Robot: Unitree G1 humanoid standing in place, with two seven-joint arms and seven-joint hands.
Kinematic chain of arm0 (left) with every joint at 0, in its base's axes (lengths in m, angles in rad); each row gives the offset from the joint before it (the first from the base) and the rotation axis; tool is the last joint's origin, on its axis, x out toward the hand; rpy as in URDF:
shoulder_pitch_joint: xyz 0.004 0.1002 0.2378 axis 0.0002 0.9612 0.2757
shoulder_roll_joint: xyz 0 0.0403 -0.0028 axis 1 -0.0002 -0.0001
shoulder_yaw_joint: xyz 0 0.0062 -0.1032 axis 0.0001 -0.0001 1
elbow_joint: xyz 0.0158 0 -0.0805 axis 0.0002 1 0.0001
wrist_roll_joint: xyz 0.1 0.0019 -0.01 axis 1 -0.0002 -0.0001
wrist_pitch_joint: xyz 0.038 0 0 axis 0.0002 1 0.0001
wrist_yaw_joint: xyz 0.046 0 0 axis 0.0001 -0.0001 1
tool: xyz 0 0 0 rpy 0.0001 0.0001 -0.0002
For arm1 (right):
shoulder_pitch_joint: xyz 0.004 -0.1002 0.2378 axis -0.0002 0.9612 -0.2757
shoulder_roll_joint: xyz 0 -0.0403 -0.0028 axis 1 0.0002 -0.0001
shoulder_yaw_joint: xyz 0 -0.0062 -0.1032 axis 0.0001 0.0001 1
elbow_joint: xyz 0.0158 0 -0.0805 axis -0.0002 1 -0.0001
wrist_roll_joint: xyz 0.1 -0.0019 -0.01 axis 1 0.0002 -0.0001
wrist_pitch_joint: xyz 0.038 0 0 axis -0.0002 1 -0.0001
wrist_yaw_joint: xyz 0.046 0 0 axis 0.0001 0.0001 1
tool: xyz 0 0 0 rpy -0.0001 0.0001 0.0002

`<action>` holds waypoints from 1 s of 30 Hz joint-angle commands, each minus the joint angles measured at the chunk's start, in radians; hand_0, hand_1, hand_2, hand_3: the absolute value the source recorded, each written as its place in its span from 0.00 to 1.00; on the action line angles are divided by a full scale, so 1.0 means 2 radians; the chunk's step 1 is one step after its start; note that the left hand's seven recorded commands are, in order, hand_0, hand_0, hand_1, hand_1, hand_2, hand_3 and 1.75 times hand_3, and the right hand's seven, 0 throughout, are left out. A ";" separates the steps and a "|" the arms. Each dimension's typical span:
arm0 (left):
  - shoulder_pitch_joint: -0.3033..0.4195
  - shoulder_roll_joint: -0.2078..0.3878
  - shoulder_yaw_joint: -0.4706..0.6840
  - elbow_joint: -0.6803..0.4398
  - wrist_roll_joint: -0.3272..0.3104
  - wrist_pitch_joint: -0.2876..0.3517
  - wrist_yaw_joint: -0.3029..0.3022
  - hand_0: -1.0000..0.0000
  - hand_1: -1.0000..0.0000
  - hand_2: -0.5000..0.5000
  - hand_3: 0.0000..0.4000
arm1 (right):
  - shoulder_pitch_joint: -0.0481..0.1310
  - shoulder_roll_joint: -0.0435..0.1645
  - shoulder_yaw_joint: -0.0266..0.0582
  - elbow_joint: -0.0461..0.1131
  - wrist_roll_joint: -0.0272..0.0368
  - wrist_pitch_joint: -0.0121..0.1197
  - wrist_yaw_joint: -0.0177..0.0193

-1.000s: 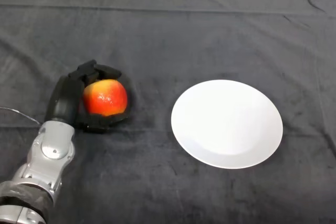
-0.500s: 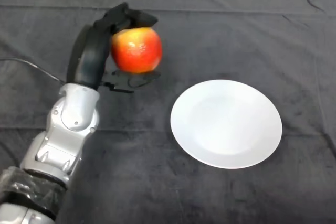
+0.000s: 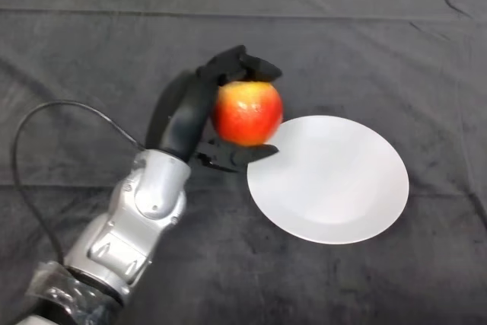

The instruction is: Move the apple to the plate

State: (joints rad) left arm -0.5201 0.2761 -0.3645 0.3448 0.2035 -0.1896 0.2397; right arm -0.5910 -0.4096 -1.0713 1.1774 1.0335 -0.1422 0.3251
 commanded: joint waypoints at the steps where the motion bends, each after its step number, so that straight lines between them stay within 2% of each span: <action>1: -0.007 -0.005 -0.015 -0.020 0.005 0.006 0.011 0.00 0.00 0.50 1.00 | 0.005 -0.016 -0.0031 -0.010 -0.0027 0.000 -0.0030; 9: -0.038 -0.025 -0.071 0.017 -0.006 0.017 0.032 0.00 0.00 0.50 1.00 | 0.005 -0.015 -0.0028 -0.010 -0.0028 0.000 -0.0036; 19: -0.086 -0.051 -0.159 0.085 -0.043 0.016 0.060 0.00 0.00 0.50 1.00 | 0.005 -0.016 -0.0031 -0.009 -0.0025 0.000 -0.0035; 30: -0.128 -0.067 -0.243 0.161 -0.090 -0.009 0.074 0.00 0.00 0.50 1.00 | 0.004 -0.017 -0.0039 -0.007 -0.0018 0.000 -0.0023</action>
State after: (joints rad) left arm -0.7039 0.1450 -0.8285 0.6477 0.0224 -0.1826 0.3732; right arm -0.5910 -0.4096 -1.0709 1.1774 1.0336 -0.1422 0.3249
